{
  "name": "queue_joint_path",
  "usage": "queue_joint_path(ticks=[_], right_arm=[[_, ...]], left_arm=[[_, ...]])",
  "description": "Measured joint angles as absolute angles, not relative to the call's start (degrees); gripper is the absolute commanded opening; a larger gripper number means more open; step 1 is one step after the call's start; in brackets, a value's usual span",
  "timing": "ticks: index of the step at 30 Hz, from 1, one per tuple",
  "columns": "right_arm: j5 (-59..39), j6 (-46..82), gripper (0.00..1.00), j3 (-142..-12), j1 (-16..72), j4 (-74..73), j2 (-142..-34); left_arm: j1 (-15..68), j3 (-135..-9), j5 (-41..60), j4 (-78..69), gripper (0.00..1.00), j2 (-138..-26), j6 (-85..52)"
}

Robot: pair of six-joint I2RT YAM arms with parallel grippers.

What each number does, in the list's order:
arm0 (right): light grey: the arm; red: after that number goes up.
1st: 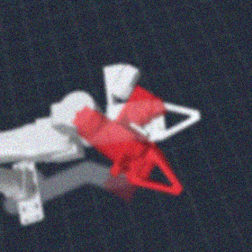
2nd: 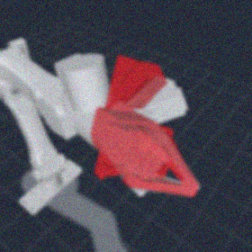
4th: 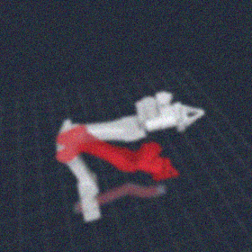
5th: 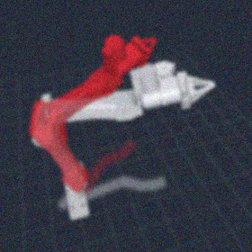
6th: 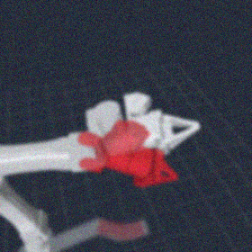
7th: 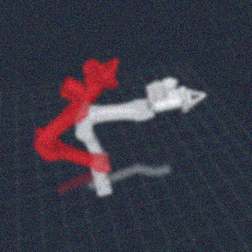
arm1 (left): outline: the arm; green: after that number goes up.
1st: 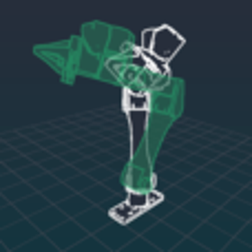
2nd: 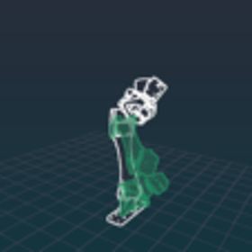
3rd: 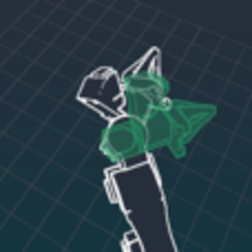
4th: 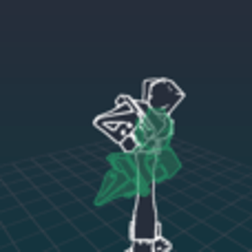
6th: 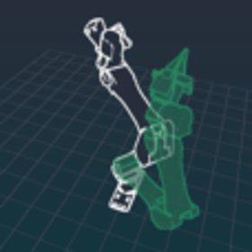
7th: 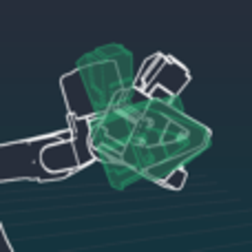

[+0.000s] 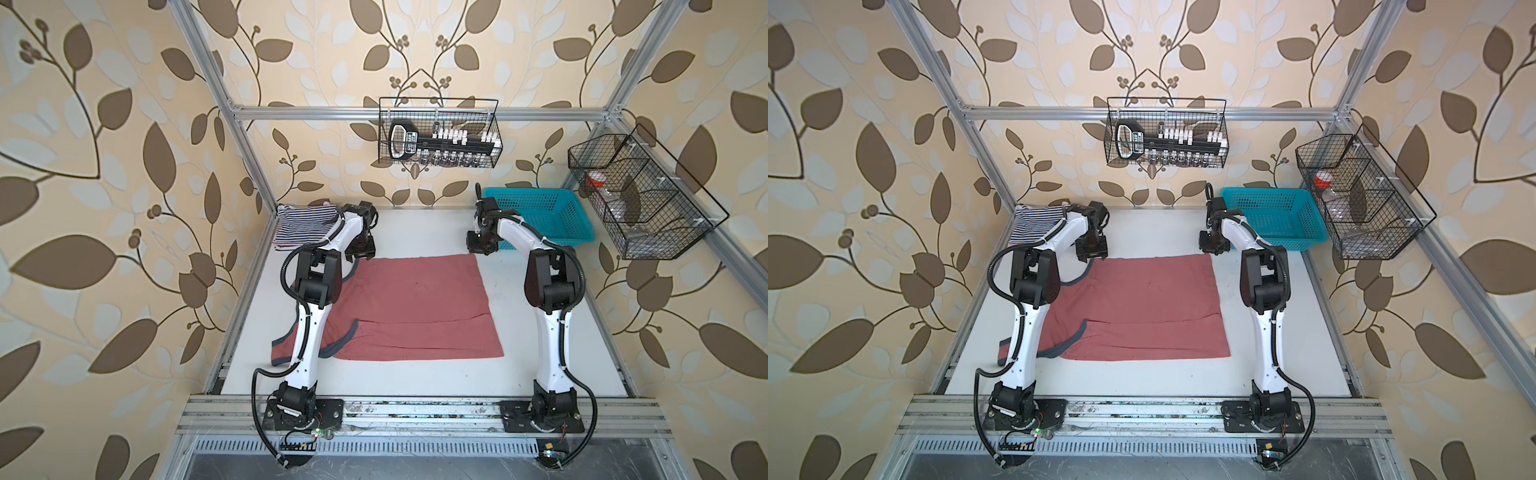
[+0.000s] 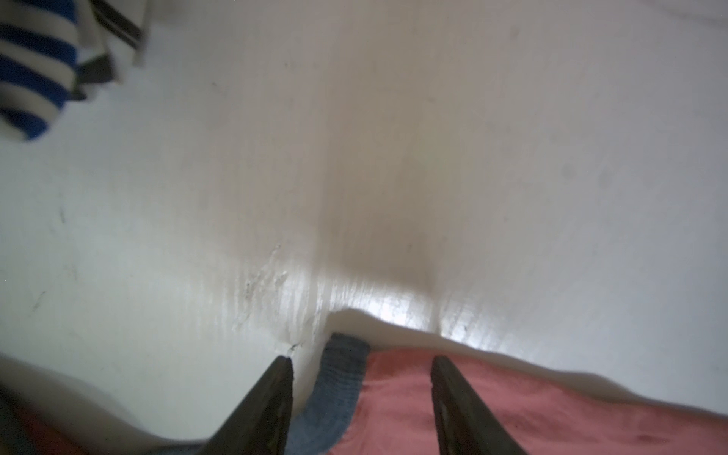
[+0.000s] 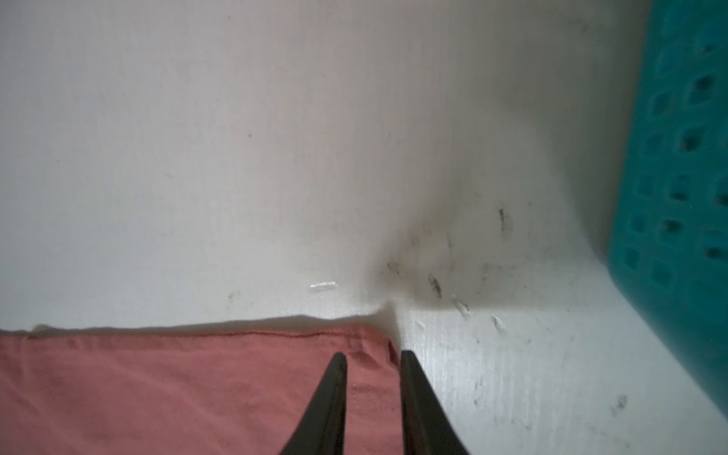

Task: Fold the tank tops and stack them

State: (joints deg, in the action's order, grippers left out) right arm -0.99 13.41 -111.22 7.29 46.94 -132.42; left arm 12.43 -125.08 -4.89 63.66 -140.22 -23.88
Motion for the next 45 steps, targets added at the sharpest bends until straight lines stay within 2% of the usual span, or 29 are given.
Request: queue_joint_path(ticks=[10, 20, 28, 39, 42, 45], right_arm=[[4.8, 12.3, 0.26, -106.3, 10.2, 43.6, -131.6], [8.1, 12.1, 0.31, -105.9, 10.7, 43.5, -131.5], [8.3, 12.1, 0.32, -106.9, 10.1, 43.7, -131.5], [6.3, 12.2, 0.27, -107.9, 9.5, 43.5, -132.6], [5.9, 12.2, 0.20, -108.1, 9.6, 43.4, -132.9], [5.1, 12.4, 0.03, -108.5, 9.6, 43.4, -133.2]], left_arm=[[11.9, -125.1, -4.8, 63.6, 0.45, -140.2, -23.9], [11.9, -125.1, -4.8, 63.2, 0.41, -140.2, -23.9], [11.9, -125.1, -4.8, 63.2, 0.41, -140.2, -23.9], [11.9, -125.1, -4.4, 63.1, 0.37, -140.2, -23.9], [11.9, -125.1, -4.4, 62.9, 0.31, -140.2, -23.9], [11.9, -125.1, -4.3, 62.7, 0.24, -140.2, -23.7]])
